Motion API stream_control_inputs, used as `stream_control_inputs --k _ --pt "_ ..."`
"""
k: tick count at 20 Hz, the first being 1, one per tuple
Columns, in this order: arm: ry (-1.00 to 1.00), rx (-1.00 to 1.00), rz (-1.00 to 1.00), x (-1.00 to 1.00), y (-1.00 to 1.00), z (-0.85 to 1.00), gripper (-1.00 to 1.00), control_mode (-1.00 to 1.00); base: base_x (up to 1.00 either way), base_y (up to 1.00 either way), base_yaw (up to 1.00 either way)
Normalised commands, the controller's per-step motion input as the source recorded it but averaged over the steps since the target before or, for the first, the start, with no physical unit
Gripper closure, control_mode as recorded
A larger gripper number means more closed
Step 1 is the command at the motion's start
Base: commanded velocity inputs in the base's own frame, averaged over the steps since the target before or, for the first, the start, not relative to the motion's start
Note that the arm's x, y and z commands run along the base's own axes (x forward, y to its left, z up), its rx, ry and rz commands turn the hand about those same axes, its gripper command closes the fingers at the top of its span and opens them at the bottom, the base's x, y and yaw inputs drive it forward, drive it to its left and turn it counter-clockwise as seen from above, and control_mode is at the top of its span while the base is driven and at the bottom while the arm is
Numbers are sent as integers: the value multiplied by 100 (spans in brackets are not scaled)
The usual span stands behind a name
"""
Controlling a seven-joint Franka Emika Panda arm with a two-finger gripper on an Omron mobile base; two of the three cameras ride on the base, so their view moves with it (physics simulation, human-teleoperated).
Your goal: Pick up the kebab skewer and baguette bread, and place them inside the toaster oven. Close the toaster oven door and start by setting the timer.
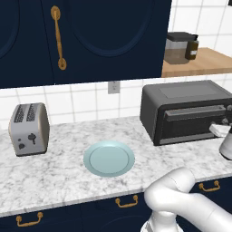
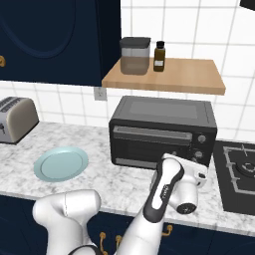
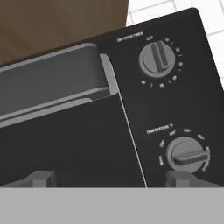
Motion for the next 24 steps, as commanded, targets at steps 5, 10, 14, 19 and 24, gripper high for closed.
stream_control_inputs --k 5,10,14,19,24 --pt "1 -1 -6 -23 -38 31 -100 -100 0 0 0" --pt "6 -1 -5 -4 -7 29 -100 -100 0 0 0" --pt "4 1 0 14 0 13 -100 -100 0 0 0" --pt "0 9 0 18 -1 5 -100 -100 0 0 0" --pt "0 10 0 1 -7 0 -100 -100 0 0 0"
